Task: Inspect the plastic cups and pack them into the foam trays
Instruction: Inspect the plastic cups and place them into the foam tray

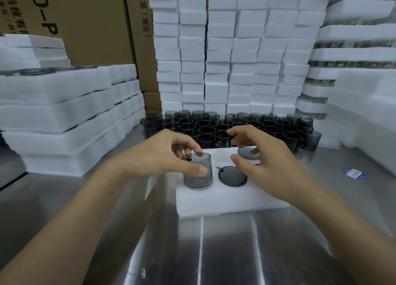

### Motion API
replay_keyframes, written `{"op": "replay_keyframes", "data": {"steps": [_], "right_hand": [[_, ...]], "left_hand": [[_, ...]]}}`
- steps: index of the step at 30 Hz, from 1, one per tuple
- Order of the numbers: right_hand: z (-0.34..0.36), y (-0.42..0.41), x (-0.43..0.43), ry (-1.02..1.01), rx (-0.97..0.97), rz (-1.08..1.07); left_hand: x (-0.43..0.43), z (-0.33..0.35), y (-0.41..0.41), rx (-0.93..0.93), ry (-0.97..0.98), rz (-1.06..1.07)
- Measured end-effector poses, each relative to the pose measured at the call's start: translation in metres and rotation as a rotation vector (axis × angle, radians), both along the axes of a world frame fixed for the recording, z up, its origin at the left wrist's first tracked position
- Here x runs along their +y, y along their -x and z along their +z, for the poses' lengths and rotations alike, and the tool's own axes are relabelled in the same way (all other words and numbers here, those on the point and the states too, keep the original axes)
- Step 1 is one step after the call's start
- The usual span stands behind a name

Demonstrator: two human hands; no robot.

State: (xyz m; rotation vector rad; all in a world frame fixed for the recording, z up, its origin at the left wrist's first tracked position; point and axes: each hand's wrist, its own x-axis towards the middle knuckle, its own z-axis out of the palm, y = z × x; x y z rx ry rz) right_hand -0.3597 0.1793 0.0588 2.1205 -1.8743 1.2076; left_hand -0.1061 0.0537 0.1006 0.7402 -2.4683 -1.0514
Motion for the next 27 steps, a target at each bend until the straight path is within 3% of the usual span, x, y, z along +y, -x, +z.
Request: {"op": "replay_keyframes", "data": {"steps": [15,19,22,27], "right_hand": [[-0.002,0.016,-0.005,0.013,-0.013,-0.094],[-0.005,0.025,-0.006,-0.130,0.052,-0.205],[-0.006,0.027,-0.007,-0.211,0.034,-0.226],[-0.006,0.024,-0.008,-0.203,0.053,-0.220]], "left_hand": [[0.009,-0.004,0.004,-0.106,0.154,-0.003],[0.014,-0.002,0.009,-0.104,0.177,0.048],[0.024,-0.006,0.018,-0.081,0.267,0.069],[0.046,-0.023,0.038,-0.283,0.482,0.004]]}}
